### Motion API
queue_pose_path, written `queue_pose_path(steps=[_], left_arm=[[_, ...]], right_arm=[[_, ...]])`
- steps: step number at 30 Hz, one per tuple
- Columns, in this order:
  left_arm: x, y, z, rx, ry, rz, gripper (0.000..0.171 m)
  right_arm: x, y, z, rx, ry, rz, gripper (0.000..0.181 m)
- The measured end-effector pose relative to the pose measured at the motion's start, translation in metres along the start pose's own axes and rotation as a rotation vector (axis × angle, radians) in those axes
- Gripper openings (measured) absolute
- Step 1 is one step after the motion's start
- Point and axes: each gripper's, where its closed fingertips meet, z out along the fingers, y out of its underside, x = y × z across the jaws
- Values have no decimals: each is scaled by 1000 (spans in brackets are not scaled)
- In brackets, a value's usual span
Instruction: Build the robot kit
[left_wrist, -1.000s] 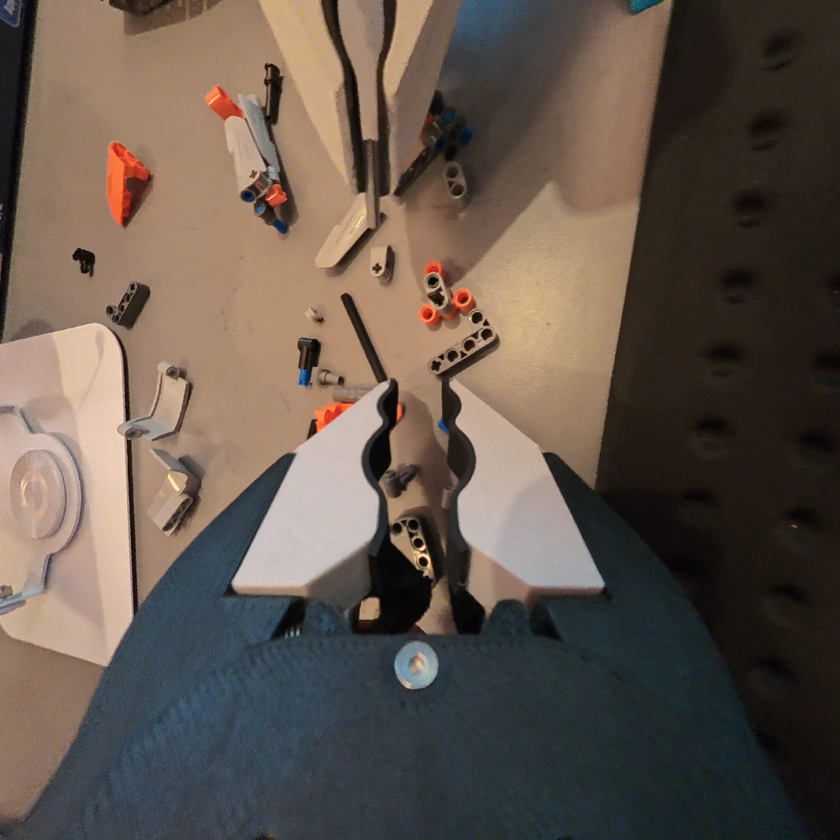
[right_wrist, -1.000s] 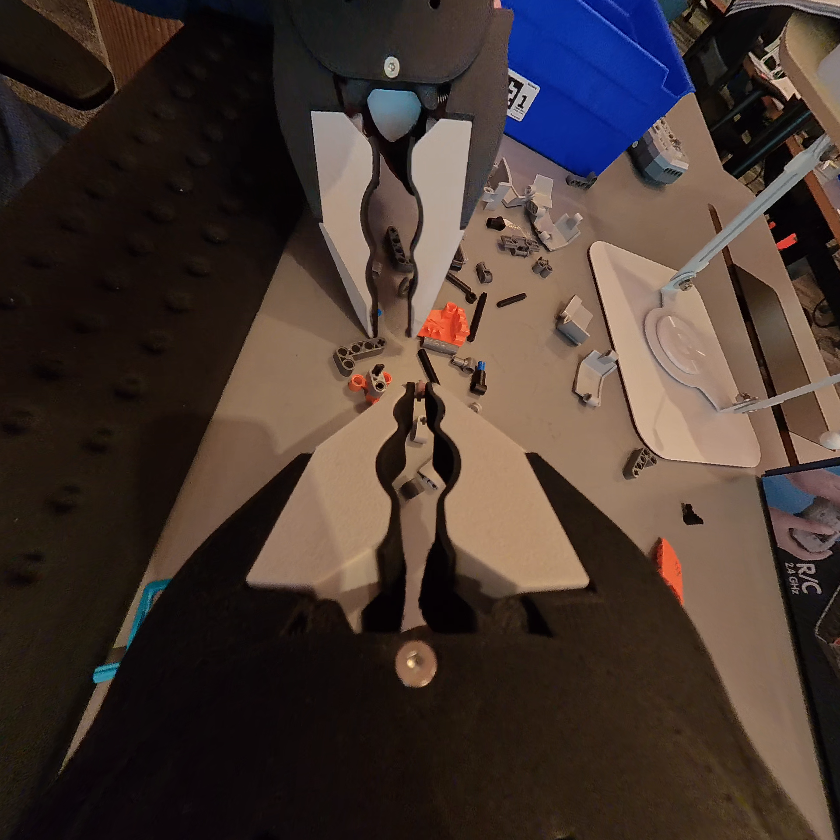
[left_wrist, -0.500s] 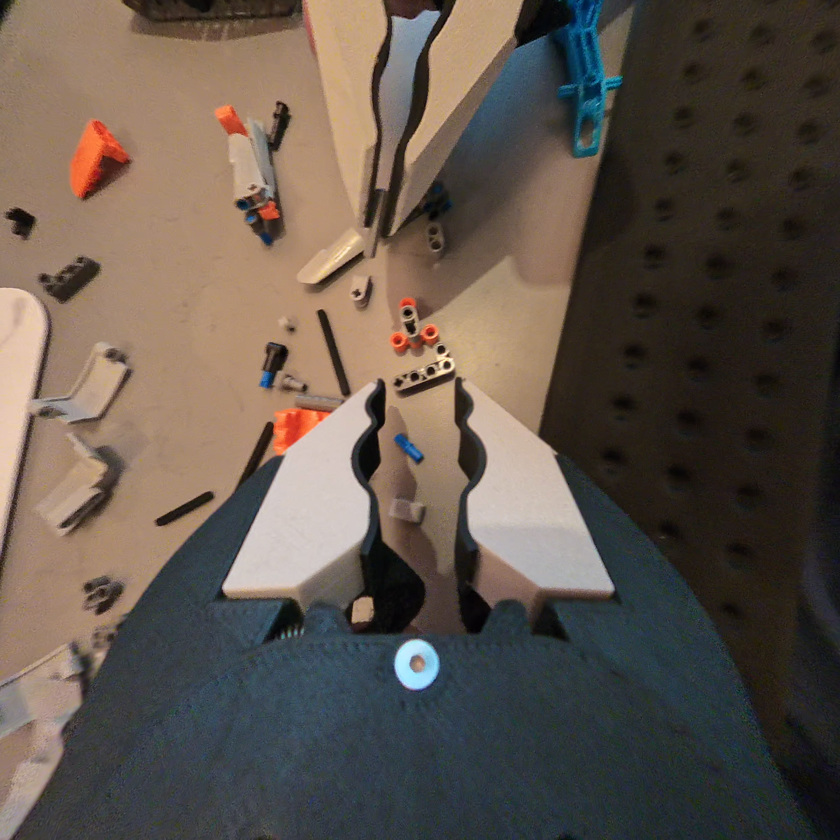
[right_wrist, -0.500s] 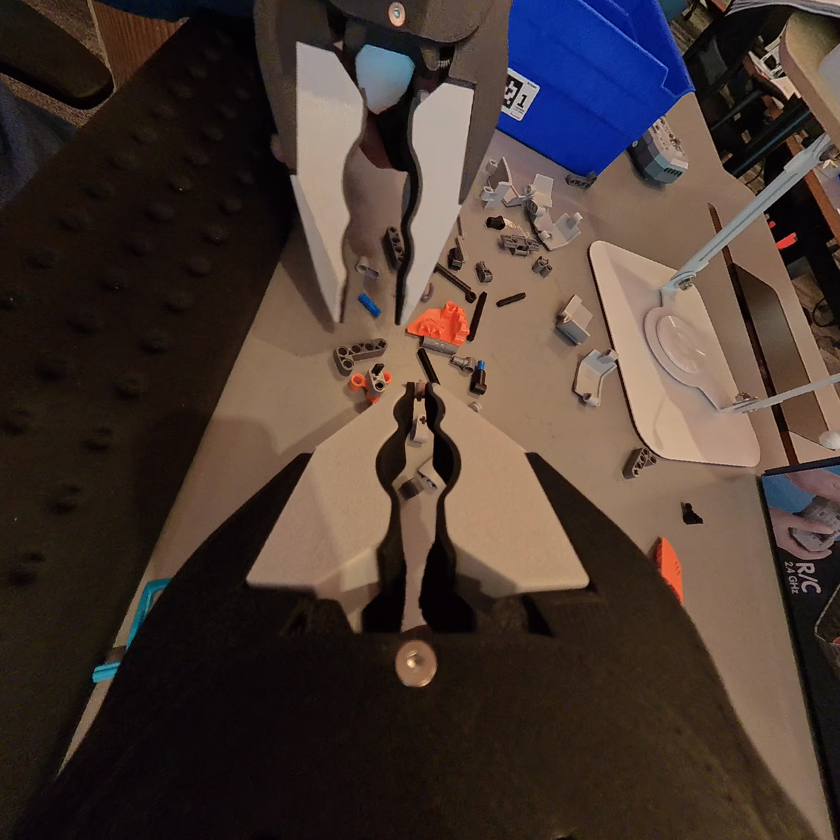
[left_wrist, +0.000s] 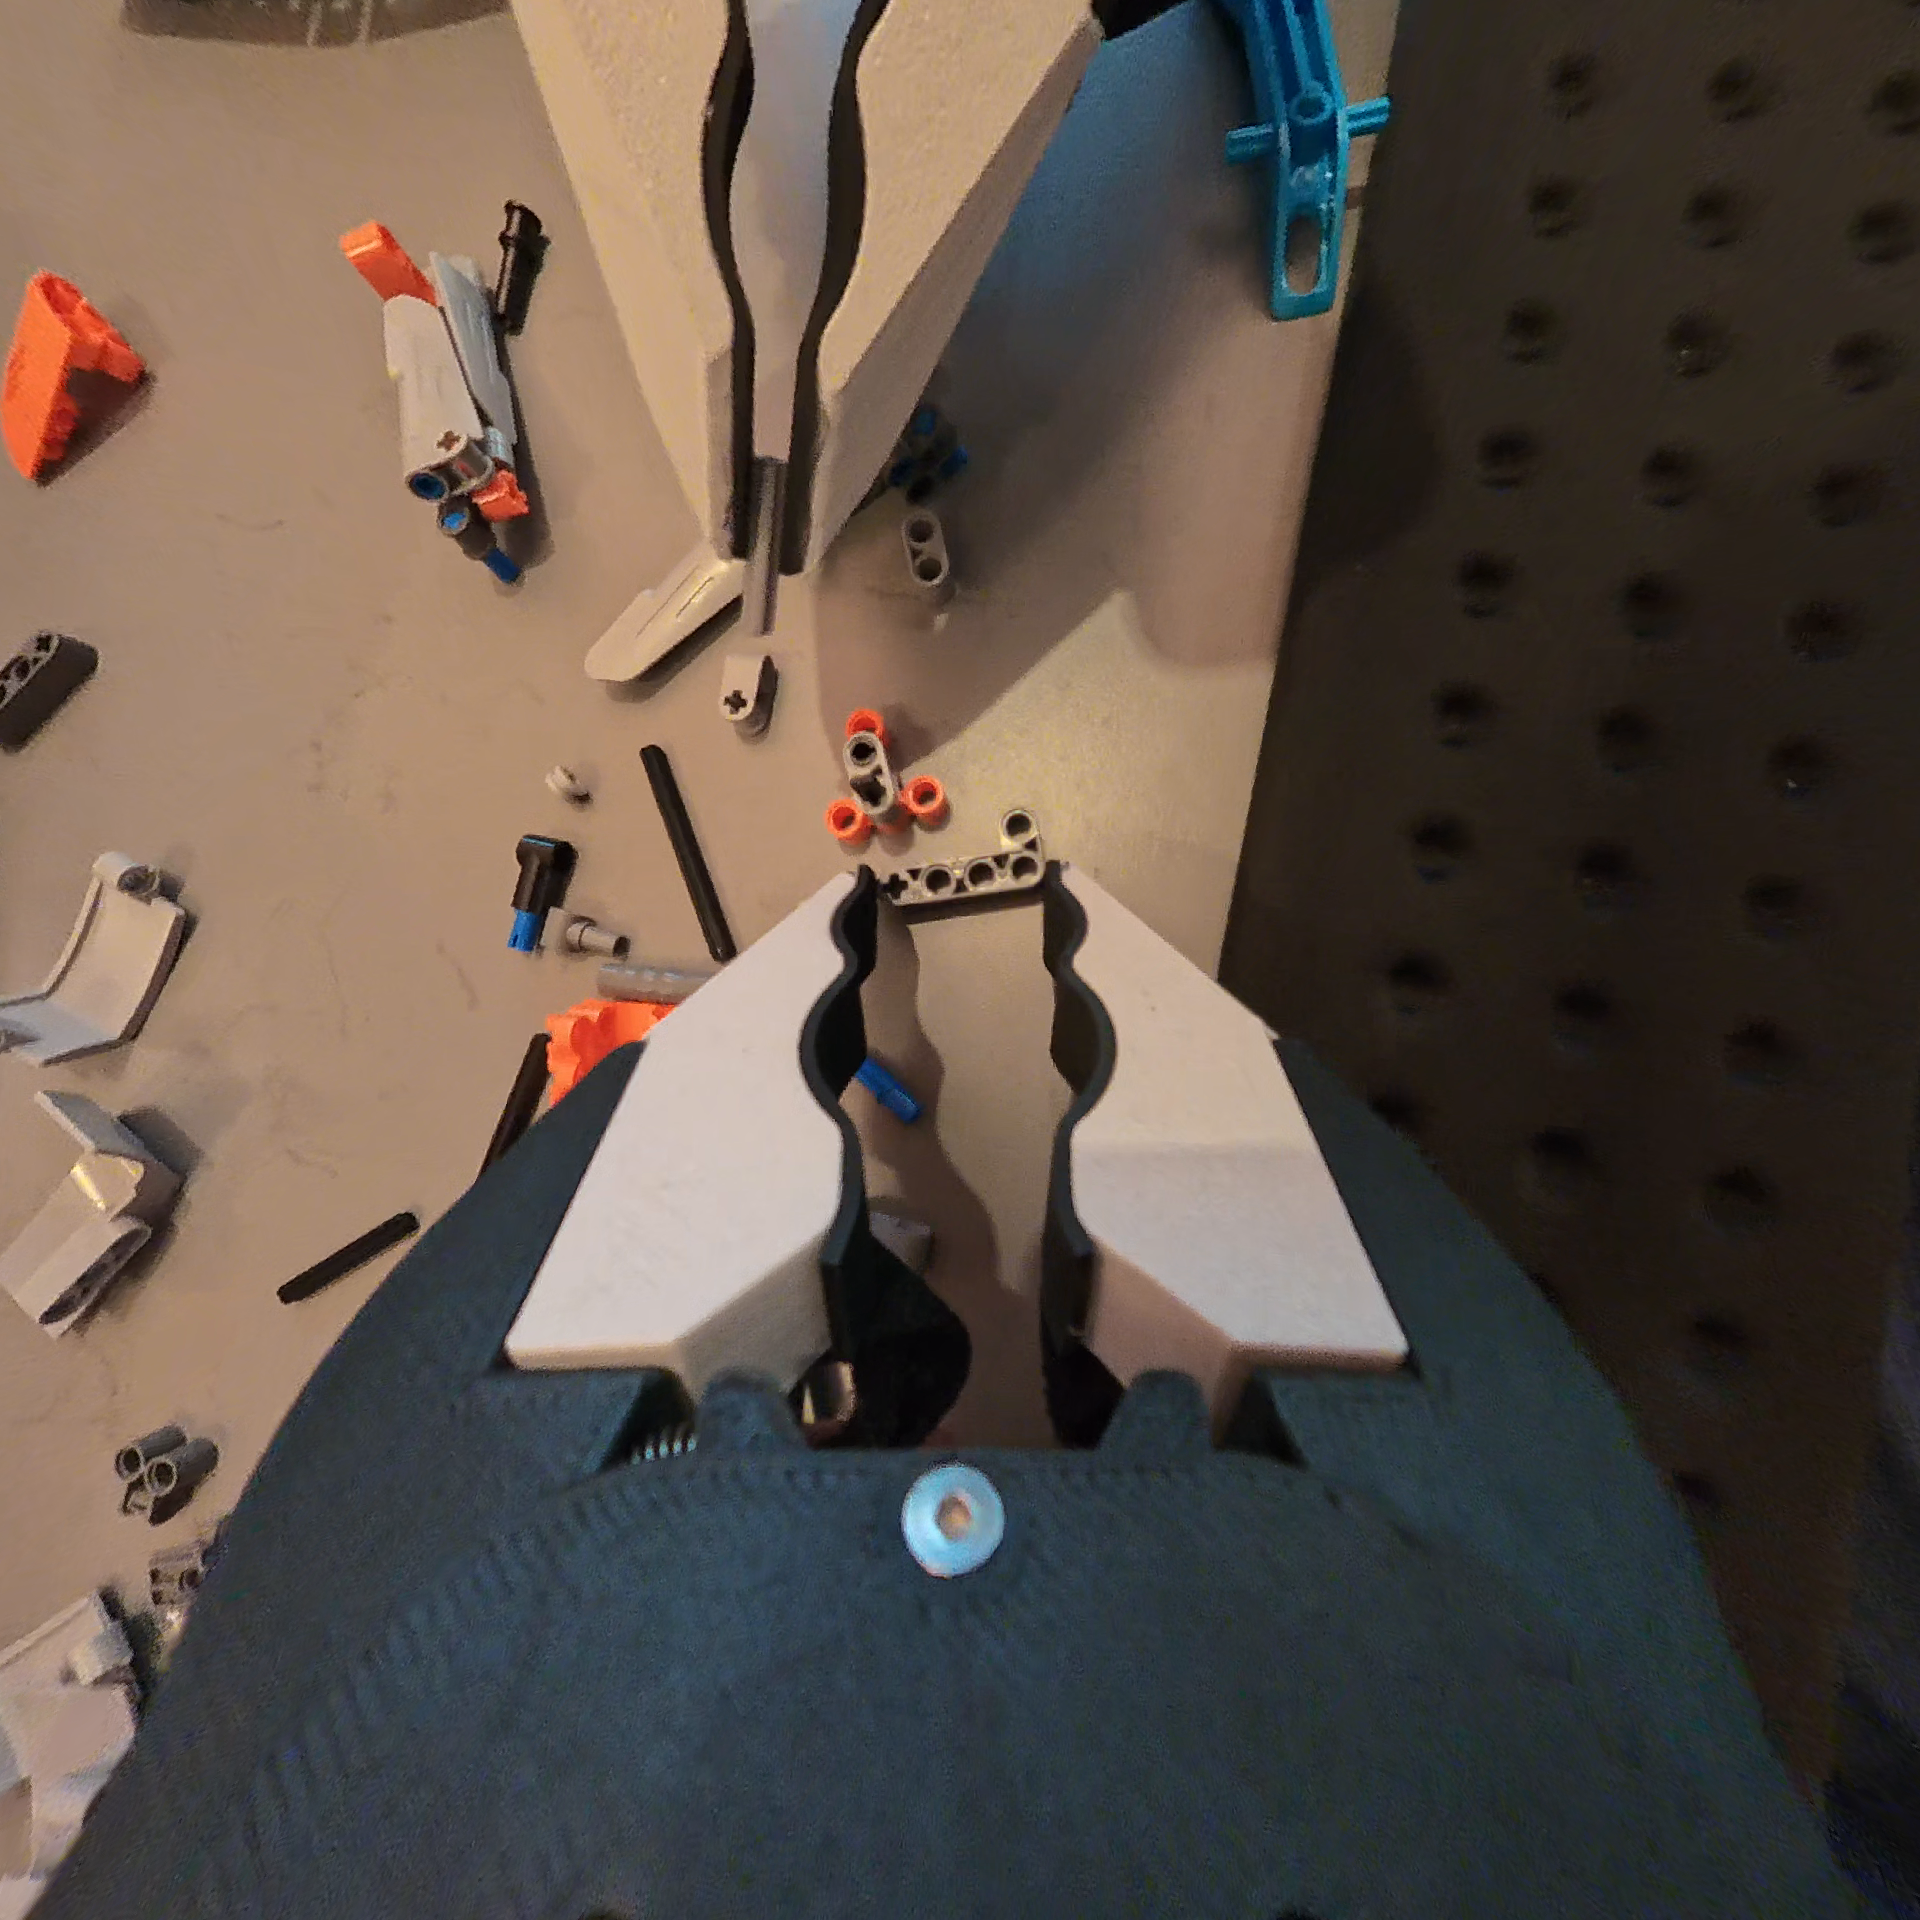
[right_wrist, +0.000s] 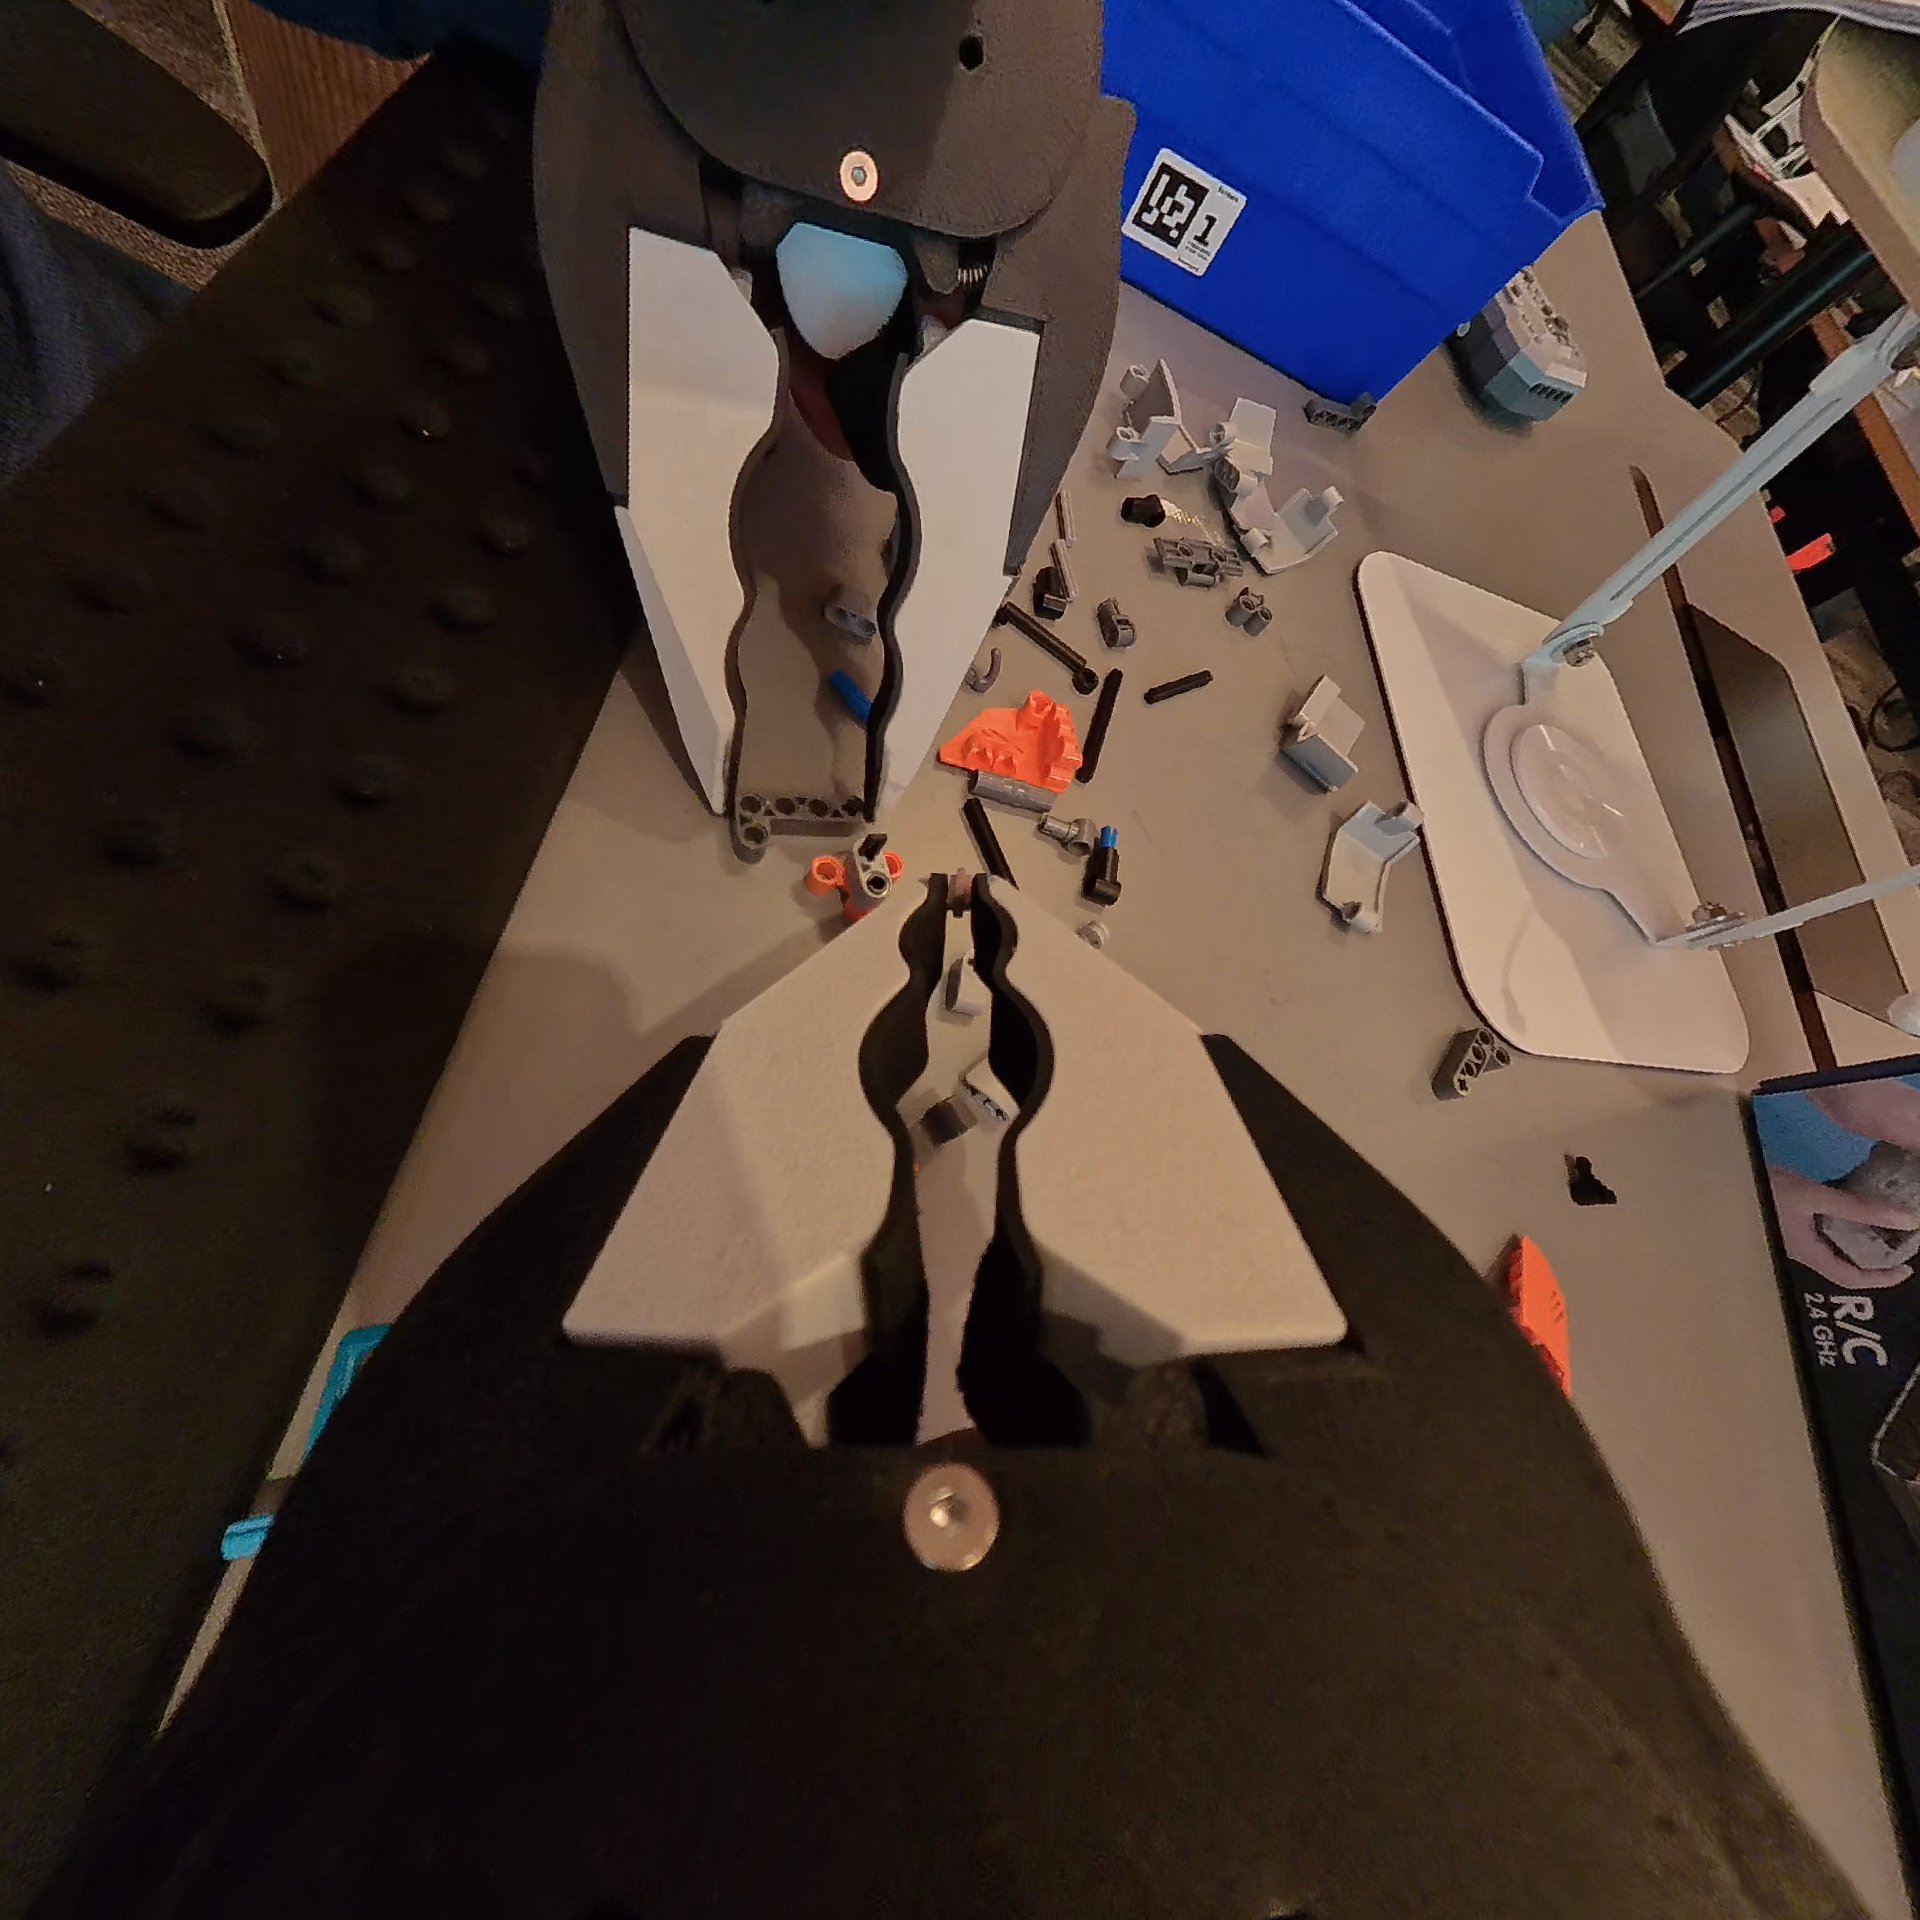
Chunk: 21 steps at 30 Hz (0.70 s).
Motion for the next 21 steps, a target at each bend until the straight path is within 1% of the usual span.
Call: queue_pose_path(steps=[3, 7, 16, 21], left_arm=[[5, 5, -5, -7, 51, 50, 30], [6, 7, -7, -1, 63, 107, 30], [2, 10, -9, 18, 47, 77, 30], [-9, 17, -12, 10, 4, 60, 30]], right_arm=[[-1, 0, 0, 0, -4, 1, 2], [-4, 0, 1, -3, -16, -5, 2], [-5, 0, 2, -2, -21, -3, 2], [-5, 1, 2, -6, -22, -5, 2]])
